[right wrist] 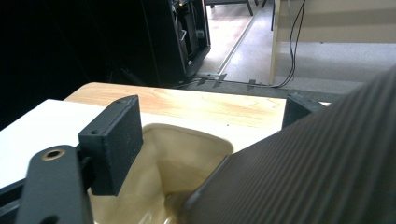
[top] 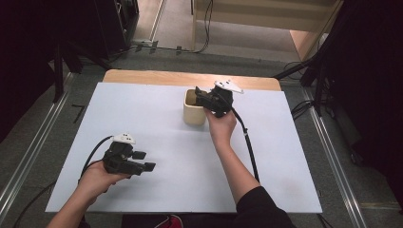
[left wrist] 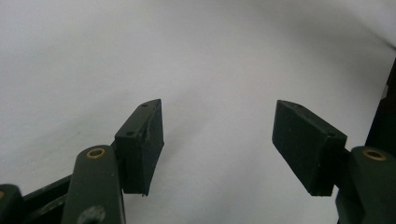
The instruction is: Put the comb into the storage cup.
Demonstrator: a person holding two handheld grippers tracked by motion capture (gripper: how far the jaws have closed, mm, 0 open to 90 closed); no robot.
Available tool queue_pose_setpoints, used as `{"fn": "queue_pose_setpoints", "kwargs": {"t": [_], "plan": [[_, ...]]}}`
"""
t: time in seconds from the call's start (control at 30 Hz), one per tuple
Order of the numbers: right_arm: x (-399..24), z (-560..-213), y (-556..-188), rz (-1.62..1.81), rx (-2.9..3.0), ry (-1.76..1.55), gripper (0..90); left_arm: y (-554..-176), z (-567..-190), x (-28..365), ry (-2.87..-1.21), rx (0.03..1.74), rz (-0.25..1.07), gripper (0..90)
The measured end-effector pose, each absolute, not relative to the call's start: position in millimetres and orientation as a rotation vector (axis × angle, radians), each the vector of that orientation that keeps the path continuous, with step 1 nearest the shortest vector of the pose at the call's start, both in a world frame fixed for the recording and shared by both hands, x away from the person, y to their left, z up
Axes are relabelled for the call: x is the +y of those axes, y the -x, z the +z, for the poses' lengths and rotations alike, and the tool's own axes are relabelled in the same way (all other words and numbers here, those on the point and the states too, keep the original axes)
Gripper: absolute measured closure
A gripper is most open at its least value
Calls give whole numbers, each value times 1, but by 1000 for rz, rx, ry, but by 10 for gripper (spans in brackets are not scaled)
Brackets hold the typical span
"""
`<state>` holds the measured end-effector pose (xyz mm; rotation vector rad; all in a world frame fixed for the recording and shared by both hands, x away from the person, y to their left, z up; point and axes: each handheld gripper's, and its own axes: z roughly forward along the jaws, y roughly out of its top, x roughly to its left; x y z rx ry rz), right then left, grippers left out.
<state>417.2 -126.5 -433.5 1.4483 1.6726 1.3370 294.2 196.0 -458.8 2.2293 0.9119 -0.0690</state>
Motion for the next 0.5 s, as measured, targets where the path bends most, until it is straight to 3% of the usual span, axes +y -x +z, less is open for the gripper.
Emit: {"fn": "queue_pose_setpoints", "kwargs": {"t": [0.5], "plan": [[-148, -432, -400, 1345, 1730, -1470, 184, -294, -459, 197, -2229, 915, -67, 348]]}}
